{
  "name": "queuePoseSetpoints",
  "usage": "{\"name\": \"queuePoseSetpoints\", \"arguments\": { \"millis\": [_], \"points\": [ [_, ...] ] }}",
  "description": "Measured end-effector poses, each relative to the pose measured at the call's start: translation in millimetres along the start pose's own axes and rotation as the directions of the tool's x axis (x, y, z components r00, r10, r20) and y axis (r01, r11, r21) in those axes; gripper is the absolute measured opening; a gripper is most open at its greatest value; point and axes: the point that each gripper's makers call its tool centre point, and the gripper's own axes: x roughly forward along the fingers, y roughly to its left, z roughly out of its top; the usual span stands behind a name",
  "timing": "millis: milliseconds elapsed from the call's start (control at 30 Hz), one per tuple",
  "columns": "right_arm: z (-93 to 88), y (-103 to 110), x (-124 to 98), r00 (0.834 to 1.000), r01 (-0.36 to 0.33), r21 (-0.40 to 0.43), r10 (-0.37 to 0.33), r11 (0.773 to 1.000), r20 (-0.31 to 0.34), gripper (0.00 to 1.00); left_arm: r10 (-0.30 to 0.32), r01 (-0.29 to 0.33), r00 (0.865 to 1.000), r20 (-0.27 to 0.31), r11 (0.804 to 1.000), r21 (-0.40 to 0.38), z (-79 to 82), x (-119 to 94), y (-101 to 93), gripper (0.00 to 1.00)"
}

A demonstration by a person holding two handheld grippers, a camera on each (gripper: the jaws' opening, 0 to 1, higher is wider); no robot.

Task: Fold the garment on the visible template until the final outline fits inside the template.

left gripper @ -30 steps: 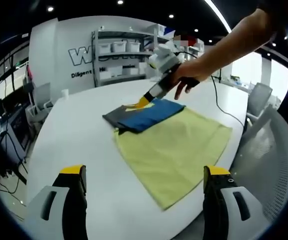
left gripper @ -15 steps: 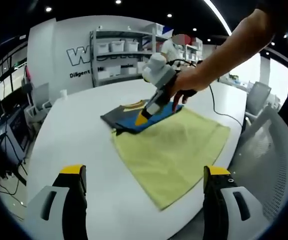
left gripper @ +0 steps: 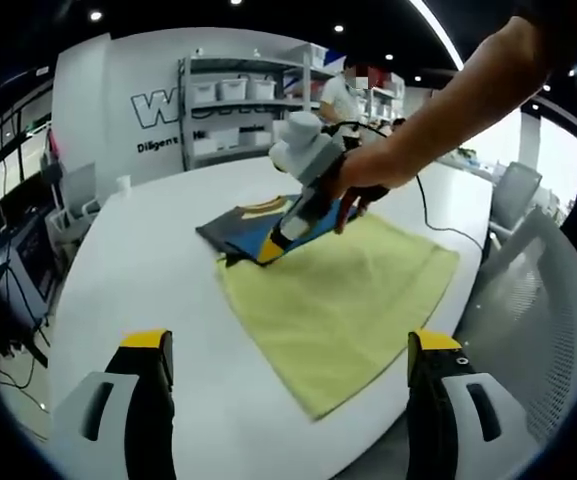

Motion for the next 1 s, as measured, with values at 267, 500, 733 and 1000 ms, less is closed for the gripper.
{"name": "queuePoseSetpoints", "arguments": {
  "millis": [267, 500, 733, 1000],
  "points": [
    [13.4, -16, -21, 0.999, 0.01, 0.008, -0.011, 1.0, 0.046, 0.0, -0.004, 0.004, 1.0, 0.005, 1.0, 0.0, 1.6, 3, -0.1, 0.97],
    [20.0, -32, -45, 0.996, 0.03, 0.032, -0.032, 0.999, 0.085, 0.0, -0.025, 0.025, 1.0, 0.01, 1.0, 0.004, 4.2, 9, -5.0, 0.97],
    [32.3, -31, -70, 0.986, -0.008, 0.069, -0.003, 0.998, 0.168, 0.13, -0.055, 0.055, 0.998, -0.003, 0.998, 0.025, 1.3, 14, -8.5, 0.97],
    [43.6, -35, -96, 0.972, -0.01, 0.078, -0.009, 0.997, 0.236, 0.3, -0.081, 0.082, 0.997, -0.012, 0.996, 0.041, 1.4, 19, -8.5, 0.96]
  ]
}}
